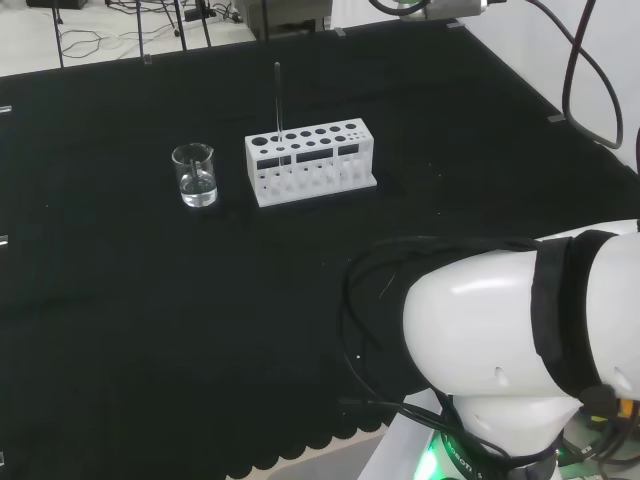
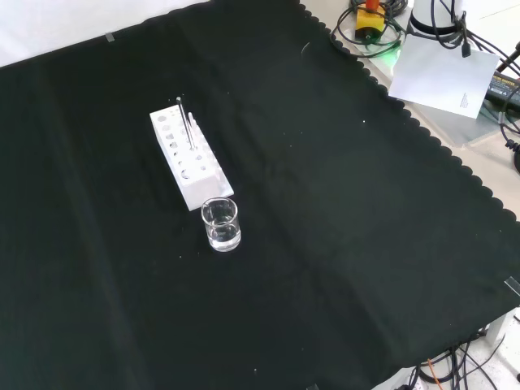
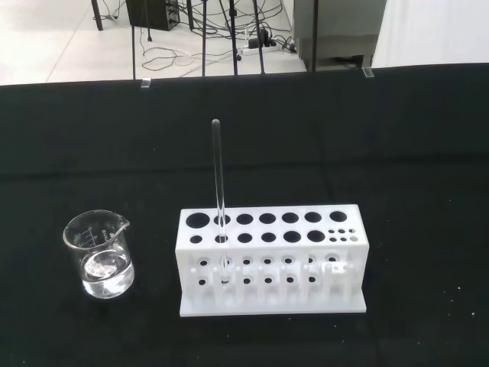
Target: Take the glass rod from the white test tube rack.
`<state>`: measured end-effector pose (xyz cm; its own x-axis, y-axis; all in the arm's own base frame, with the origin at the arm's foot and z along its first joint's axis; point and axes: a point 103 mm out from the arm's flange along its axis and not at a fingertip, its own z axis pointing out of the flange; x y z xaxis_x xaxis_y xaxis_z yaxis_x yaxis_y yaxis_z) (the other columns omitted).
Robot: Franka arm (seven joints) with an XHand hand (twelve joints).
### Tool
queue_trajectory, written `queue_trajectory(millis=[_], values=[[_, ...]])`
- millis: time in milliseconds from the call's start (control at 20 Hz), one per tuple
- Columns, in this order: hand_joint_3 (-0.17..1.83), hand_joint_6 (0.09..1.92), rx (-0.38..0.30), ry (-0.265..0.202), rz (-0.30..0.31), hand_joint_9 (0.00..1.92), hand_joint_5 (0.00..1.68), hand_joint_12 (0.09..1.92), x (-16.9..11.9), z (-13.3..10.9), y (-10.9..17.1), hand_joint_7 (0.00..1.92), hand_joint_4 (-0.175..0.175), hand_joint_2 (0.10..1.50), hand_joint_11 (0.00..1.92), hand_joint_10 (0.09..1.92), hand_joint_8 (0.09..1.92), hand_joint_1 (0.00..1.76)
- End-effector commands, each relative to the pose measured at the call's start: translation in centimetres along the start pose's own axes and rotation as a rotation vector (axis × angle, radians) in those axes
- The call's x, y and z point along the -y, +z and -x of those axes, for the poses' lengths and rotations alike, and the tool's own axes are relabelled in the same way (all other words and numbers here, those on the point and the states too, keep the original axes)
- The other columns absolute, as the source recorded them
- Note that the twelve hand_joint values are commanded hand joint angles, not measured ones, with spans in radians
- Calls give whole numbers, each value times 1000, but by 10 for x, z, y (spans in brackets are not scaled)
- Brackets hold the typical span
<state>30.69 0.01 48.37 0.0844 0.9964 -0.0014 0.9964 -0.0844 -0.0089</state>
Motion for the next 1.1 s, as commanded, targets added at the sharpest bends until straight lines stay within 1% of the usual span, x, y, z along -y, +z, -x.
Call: queue_trajectory(millis=[50, 100, 150, 250, 350, 400, 450, 600, 750, 950, 1100], values=[[-65, 87, -1, -3, 9, 310, 43, 180, -1, 0, 0, 94, -155, 1126, 339, 173, 152, 693], [-53, 87, -9, -7, 6, 150, 20, 87, -2, 0, -1, 45, -154, 1157, 164, 87, 87, 598], [-46, 87, -12, -10, 3, 70, 9, 87, -5, 0, -1, 21, -153, 1172, 77, 87, 87, 549], [-42, 87, -15, -21, -2, 14, 1, 87, -15, 0, -1, 4, -152, 1184, 15, 87, 87, 514], [-41, 87, -16, -35, -9, 2, 0, 87, -27, -6, 0, 0, -152, 1187, 2, 87, 87, 506], [-40, 87, -19, -40, -6, 0, 0, 87, -33, -9, 0, 0, -152, 1188, 0, 87, 87, 504], [-40, 87, -33, -27, 7, 0, 0, 87, -39, -9, 1, 0, -151, 1188, 0, 87, 87, 503], [-40, 87, -44, -46, 16, 0, 0, 87, -56, -13, 4, 0, -151, 1189, 0, 87, 87, 500], [-40, 87, -46, -72, 11, 0, 0, 87, -76, -15, 9, 0, -152, 1190, 0, 87, 87, 498], [-40, 87, -45, -93, 5, 0, 0, 87, -103, -16, 16, 0, -152, 1191, 0, 87, 87, 495], [-40, 87, -29, -99, -9, 0, 0, 87, -125, -18, 23, 0, -152, 1191, 0, 87, 87, 493]])
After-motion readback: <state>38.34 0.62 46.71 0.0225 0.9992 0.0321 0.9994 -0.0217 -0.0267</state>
